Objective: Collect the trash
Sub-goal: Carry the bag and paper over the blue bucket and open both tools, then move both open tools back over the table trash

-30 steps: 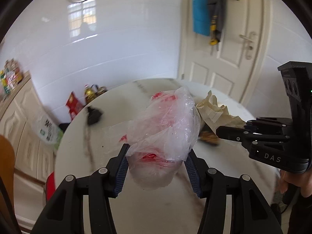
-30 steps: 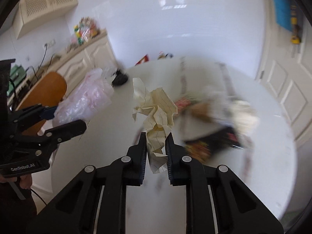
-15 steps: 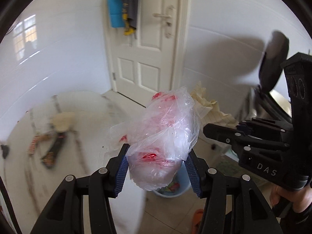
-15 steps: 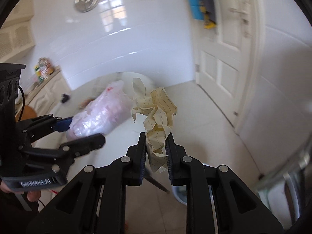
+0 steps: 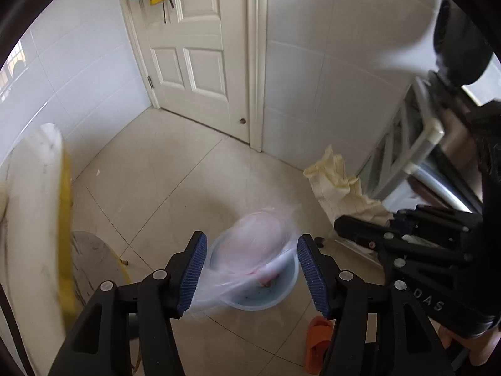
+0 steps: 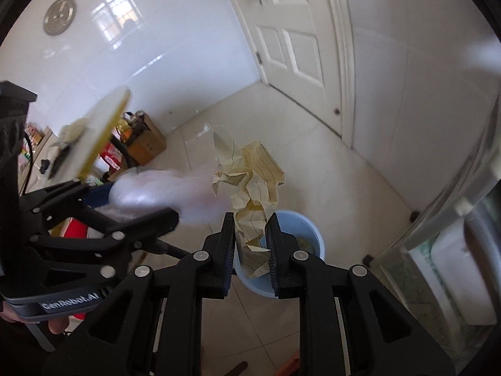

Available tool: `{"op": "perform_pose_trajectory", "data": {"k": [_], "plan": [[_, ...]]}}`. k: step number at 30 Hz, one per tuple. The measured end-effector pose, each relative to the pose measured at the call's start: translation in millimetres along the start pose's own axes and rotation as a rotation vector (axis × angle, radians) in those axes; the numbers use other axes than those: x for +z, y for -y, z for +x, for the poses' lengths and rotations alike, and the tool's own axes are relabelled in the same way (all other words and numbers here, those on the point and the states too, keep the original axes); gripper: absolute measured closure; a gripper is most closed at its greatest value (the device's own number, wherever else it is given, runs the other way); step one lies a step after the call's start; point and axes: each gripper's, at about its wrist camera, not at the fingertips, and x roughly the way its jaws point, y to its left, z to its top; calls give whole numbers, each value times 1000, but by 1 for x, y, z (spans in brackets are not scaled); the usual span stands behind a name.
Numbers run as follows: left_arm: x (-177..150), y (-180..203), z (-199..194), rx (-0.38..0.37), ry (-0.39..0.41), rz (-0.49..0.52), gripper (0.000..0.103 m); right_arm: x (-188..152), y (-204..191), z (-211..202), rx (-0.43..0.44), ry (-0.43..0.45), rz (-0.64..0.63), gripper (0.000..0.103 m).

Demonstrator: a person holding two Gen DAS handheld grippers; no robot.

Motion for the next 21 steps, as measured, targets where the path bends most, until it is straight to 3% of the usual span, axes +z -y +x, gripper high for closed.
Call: {"op": "perform_pose_trajectory", "data": {"k": [3,10,14,21], "plan": [[8,-7,15,6,-11,-12,34,1,13,21,15,-31,24,85],[13,-3,27,62,18,5,25,-1,19,60,66,-79,59,76],[7,9,11,105,59,29,21,-2,14,66,83,-80,52,49],[-11,10,-48,126,153,33,19,5,-6,36,62,-26,27,47]]}}
